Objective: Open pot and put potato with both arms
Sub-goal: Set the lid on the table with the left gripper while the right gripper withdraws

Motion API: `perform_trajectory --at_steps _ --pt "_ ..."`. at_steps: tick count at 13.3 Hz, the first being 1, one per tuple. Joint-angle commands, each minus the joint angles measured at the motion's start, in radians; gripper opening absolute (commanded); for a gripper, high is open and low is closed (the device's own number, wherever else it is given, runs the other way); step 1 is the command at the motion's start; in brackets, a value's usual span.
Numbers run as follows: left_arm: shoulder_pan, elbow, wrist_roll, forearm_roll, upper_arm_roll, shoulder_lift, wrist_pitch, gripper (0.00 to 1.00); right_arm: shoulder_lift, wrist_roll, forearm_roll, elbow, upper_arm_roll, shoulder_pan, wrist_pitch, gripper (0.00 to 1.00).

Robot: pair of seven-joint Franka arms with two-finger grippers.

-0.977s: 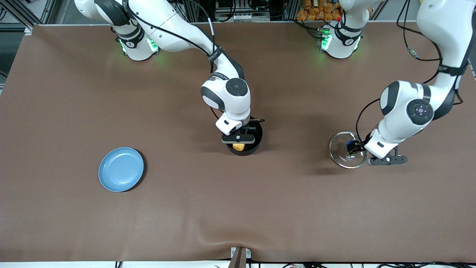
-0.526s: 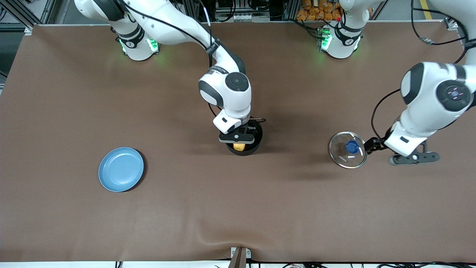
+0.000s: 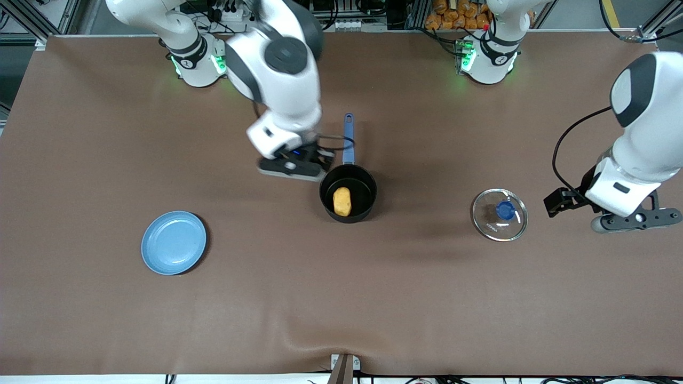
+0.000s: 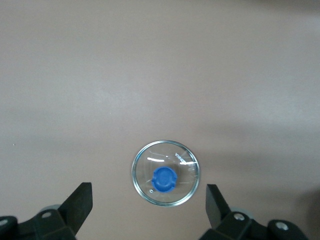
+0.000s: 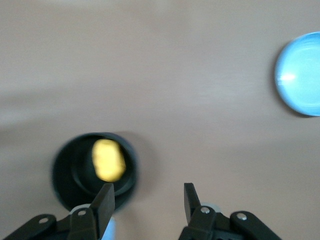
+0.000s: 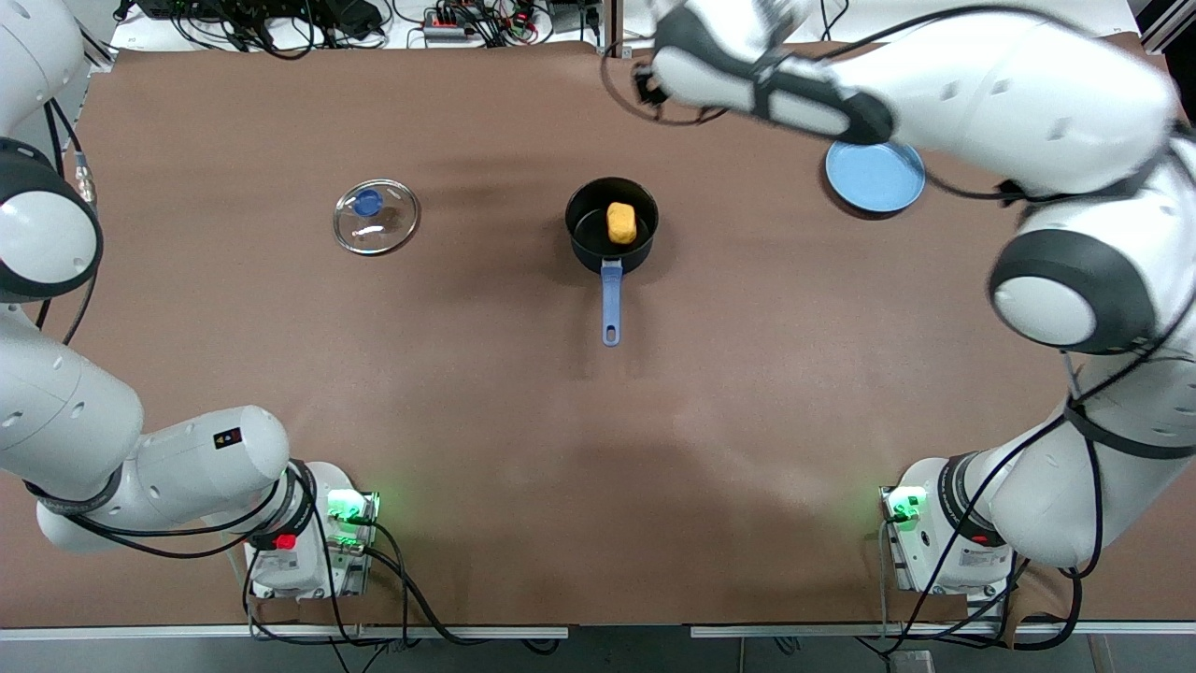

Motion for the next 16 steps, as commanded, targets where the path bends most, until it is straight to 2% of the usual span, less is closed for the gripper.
perform_trajectory --at_steps 1,3,5,7,8,9,11,12,14,16 --pt "0.005 0.019 -0.011 -0.022 -0.006 -0.051 -0.053 1.00 -0.119 -0.151 0.030 -0.015 0.011 -0.123 -0.155 0.64" --pt "0.008 0.021 -0.006 -0.034 -0.006 -0.061 -0.088 1.00 -0.163 -0.333 0.030 0.011 0.011 -0.230 -0.270 0.64" --pt "0.010 0.021 -0.005 -0.050 -0.006 -0.076 -0.094 1.00 -0.185 -0.546 0.032 0.017 0.011 -0.366 -0.301 0.66" --pt "0.007 0.019 0.003 -0.069 0.002 -0.105 -0.111 1.00 -0.190 -0.706 0.061 0.030 0.011 -0.489 -0.302 1.00" --pt "-0.007 0.013 0.003 -0.083 0.014 -0.128 -0.136 1.00 -0.190 -0.716 0.098 0.036 0.008 -0.543 -0.303 1.00" --pt "-0.051 0.013 0.006 -0.085 0.055 -0.148 -0.175 1.00 -0.188 -0.724 0.113 0.047 0.009 -0.595 -0.303 1.00" --pt "-0.157 0.013 0.018 -0.135 0.199 -0.185 -0.208 1.00 -0.187 -0.737 0.119 0.048 0.011 -0.675 -0.303 1.00" --pt "-0.178 0.011 0.070 -0.178 0.247 -0.203 -0.226 1.00 -0.185 -0.750 0.121 0.048 0.011 -0.685 -0.302 1.00" --pt "-0.203 0.010 0.101 -0.192 0.287 -0.222 -0.257 1.00 -0.183 -0.751 0.119 0.050 0.011 -0.683 -0.294 1.00" --pt "-0.298 0.010 0.099 -0.201 0.374 -0.246 -0.285 1.00 -0.183 -0.750 0.121 0.048 0.012 -0.680 -0.303 1.00"
